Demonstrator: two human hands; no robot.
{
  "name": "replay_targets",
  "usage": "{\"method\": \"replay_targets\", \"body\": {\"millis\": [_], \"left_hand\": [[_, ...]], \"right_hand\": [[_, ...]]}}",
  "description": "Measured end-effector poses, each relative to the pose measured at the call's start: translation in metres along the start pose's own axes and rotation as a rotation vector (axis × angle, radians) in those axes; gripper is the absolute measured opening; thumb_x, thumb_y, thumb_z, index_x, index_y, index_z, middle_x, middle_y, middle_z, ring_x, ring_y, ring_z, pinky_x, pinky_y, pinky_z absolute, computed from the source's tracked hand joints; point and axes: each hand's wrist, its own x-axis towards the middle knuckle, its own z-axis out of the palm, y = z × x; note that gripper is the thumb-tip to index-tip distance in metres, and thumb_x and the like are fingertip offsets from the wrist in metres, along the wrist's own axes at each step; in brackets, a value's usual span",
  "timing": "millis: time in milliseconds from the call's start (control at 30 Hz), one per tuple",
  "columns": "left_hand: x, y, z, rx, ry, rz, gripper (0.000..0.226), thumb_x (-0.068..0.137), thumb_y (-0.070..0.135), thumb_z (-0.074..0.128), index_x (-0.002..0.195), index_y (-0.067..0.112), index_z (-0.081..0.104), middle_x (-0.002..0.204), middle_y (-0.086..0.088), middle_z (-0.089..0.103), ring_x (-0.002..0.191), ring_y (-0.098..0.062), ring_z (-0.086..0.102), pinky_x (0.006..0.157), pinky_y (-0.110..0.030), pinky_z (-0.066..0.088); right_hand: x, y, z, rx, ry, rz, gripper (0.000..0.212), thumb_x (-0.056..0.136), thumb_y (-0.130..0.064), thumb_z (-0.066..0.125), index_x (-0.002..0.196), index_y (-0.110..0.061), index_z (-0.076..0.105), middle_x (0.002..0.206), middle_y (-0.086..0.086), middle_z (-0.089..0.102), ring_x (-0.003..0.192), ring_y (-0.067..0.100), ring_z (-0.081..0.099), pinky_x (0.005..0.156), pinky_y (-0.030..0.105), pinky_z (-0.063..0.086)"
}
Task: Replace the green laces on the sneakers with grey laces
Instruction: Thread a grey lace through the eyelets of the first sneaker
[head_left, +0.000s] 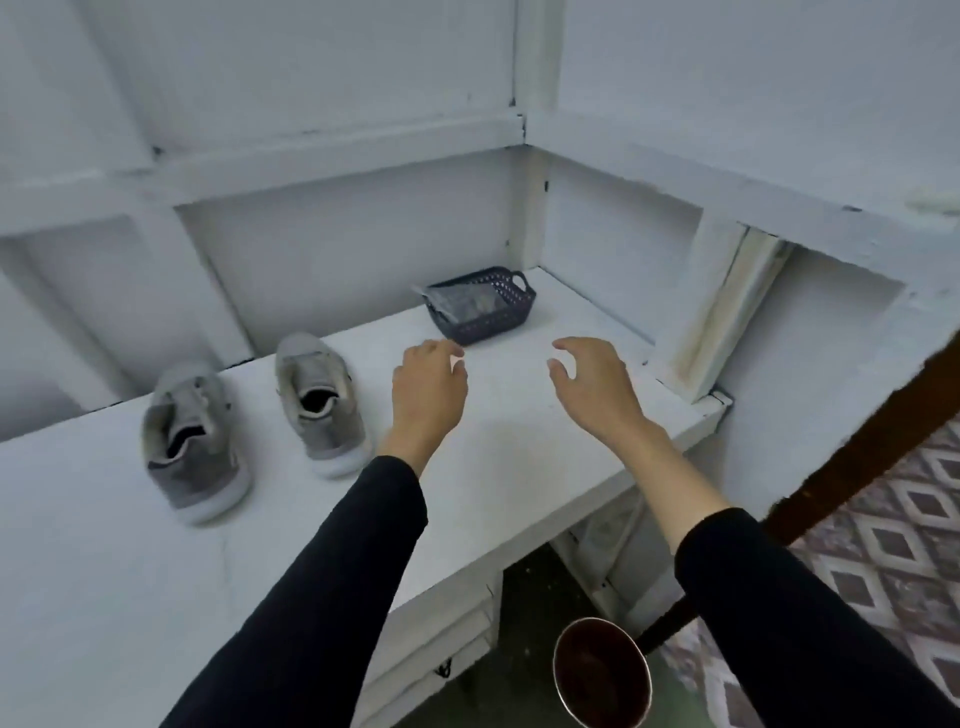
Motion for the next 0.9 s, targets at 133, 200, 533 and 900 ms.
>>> {"method": "replay_targets", "body": {"millis": [133,200,533,900], "left_hand": [[0.001,-0.070,-0.024,0.101,0.107,-0.132,0.029,0.098,0.019,0.046,0.125,0.015,0.058,0.133,-0.004,0.054,0.130,-0.023,0.039,0.104,-0.039,0.031],[0.005,-0.095,-0.031,0.177,0.144,-0.235,0.031,0.096,0.019,0.045,0.125,0.015,0.057,0.133,-0.004,0.052,0.130,-0.023,0.038,0.107,-0.040,0.026],[0.050,-0.154,-0.016,0.158,-0.126,-0.605,0.072,0.086,0.052,0.051,0.147,0.021,0.029,0.159,-0.001,0.011,0.140,-0.041,0.008,0.108,-0.065,0.020],[0.067,-0.158,-0.008,0.289,-0.164,-0.668,0.056,0.086,0.047,0.048,0.128,0.011,0.056,0.146,-0.005,0.031,0.120,-0.035,0.026,0.093,-0.045,0.034]], "right_hand": [[0.020,-0.033,0.054,-0.044,-0.117,-0.130,0.041,0.100,-0.026,0.049,0.137,-0.010,0.052,0.141,0.007,0.051,0.135,0.023,0.038,0.110,0.037,0.027],[0.035,-0.044,0.082,-0.059,-0.178,-0.183,0.041,0.099,-0.027,0.048,0.137,-0.011,0.051,0.142,0.007,0.049,0.136,0.023,0.035,0.112,0.040,0.025],[0.132,-0.053,0.154,-0.207,-0.289,-0.259,0.043,0.101,-0.025,0.044,0.140,-0.010,0.040,0.147,0.008,0.036,0.139,0.025,0.027,0.113,0.047,0.018],[0.193,-0.048,0.196,-0.288,-0.166,-0.204,0.031,0.098,-0.012,0.050,0.126,-0.001,0.043,0.123,0.017,0.056,0.110,0.034,0.054,0.091,0.042,0.040]]}}
